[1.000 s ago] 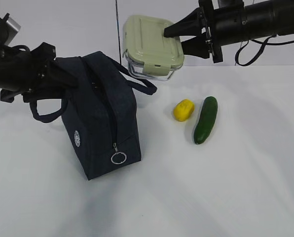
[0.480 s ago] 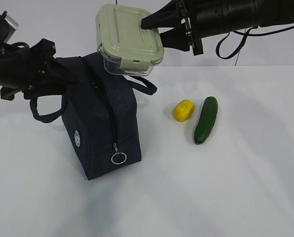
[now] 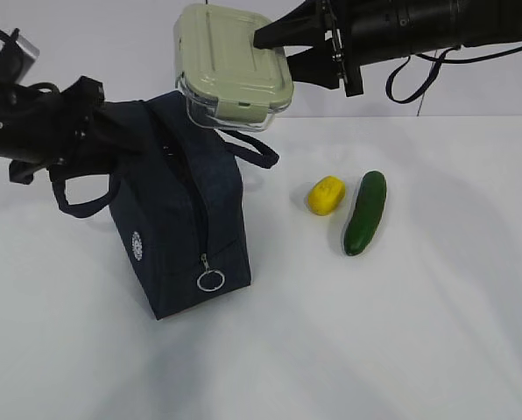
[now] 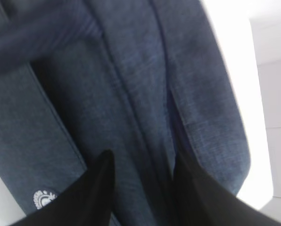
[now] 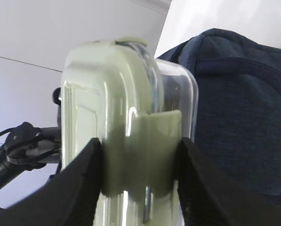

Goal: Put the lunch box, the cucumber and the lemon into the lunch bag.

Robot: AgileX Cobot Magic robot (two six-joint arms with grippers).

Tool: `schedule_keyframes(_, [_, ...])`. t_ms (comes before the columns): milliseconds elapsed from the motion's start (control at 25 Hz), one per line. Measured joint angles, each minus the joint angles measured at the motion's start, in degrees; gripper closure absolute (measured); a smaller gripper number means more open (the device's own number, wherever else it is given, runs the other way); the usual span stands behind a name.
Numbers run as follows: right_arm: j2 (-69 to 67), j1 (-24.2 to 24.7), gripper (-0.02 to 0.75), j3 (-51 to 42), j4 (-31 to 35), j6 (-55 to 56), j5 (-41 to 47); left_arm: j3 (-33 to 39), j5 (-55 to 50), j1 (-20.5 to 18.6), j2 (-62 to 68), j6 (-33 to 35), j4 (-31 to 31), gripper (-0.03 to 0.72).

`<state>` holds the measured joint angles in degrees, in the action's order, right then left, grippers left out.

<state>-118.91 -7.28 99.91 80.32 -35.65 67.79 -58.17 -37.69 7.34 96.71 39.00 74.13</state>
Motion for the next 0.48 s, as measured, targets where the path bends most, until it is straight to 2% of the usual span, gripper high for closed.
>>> schedule_keyframes(320, [0.00,-1.05,0.387,0.00,0.00,0.00,0.00,0.00,-1.84,0.00,1.63,0.00,1.73,0.404])
schedule_keyframes(480, [0.00,-1.17,0.387,0.00,0.00,-0.11,0.00,0.00,-3.13,0.00,1.63,0.00,1.96,0.507])
